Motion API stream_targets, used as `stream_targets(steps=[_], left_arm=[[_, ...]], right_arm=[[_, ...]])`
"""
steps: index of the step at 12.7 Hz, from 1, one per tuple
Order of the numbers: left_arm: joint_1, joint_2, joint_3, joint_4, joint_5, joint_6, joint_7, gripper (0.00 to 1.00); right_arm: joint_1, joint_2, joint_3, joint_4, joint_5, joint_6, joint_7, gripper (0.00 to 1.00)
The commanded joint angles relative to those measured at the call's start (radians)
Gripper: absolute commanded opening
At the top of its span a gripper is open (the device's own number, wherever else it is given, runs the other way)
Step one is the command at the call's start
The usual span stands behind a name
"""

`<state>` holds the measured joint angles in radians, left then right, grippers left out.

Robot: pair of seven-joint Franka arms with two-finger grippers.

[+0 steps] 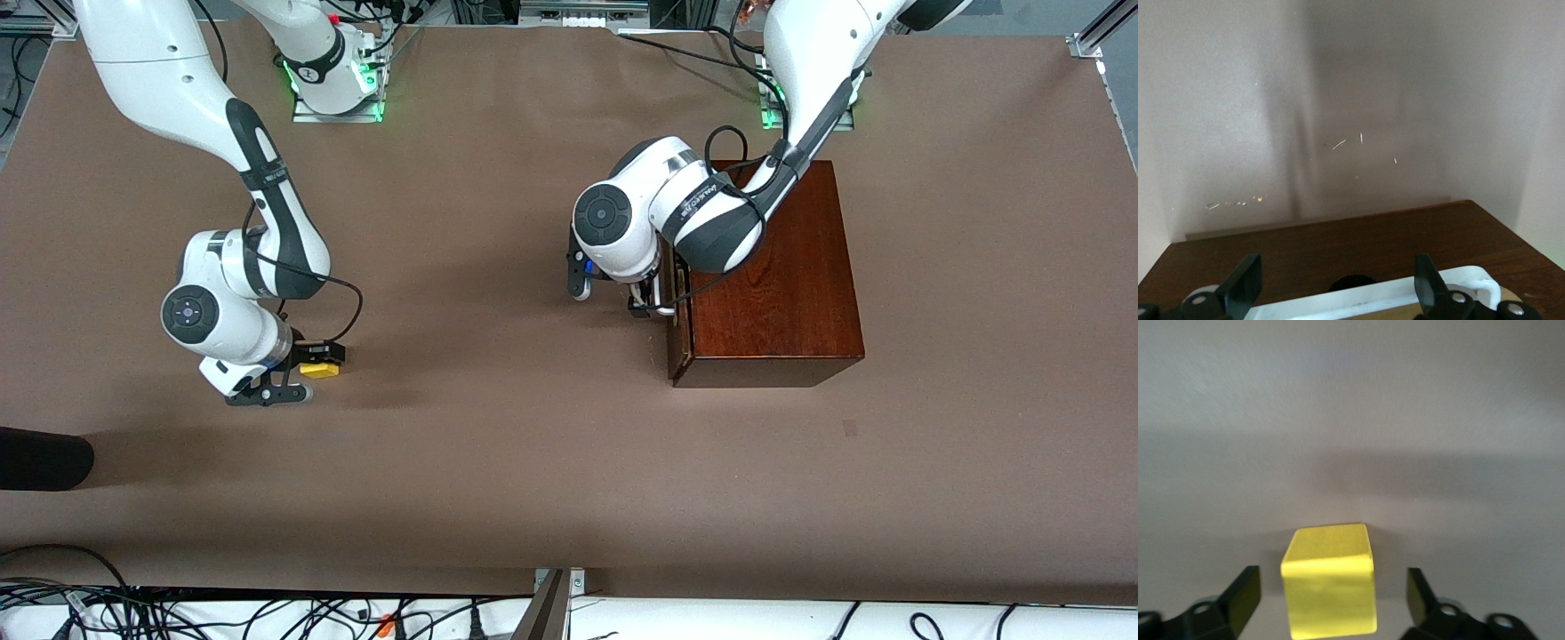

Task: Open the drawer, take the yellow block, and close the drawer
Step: 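Set down the cube with the right gripper while the left gripper closes the drawer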

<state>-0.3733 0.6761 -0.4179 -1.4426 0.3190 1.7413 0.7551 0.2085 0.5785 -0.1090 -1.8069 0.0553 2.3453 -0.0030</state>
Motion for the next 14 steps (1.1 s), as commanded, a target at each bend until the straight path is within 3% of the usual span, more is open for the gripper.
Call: stream_targets(steps=[1, 5, 9, 14], left_arm=[[0.013, -0.026, 0.002, -0.007, 0.054, -0.031, 0.024, 1.00], [0.011, -0.032, 0.001, -0.007, 0.067, -0.032, 0.023, 1.00], [0.010, -0.033, -0.002, -0.005, 0.068, -0.042, 0.018, 1.00], [0.023, -0.065, -0.006, 0.126, -0.105, -0.040, -0.081, 1.00]], right_arm=[[-0.008, -0.132, 0.008, -0.028, 0.006, -0.023, -0.005, 1.00], [-0.008, -0.320, 0.017, 0.029, 0.005, -0.245, -0.006, 1.00], [-0.006, -0.379, 0.015, 0.227, 0.001, -0.548, -0.005, 1.00], [-0.003, -0.462, 0.018, 0.258, 0.000, -0.664, -0.003, 1.00]])
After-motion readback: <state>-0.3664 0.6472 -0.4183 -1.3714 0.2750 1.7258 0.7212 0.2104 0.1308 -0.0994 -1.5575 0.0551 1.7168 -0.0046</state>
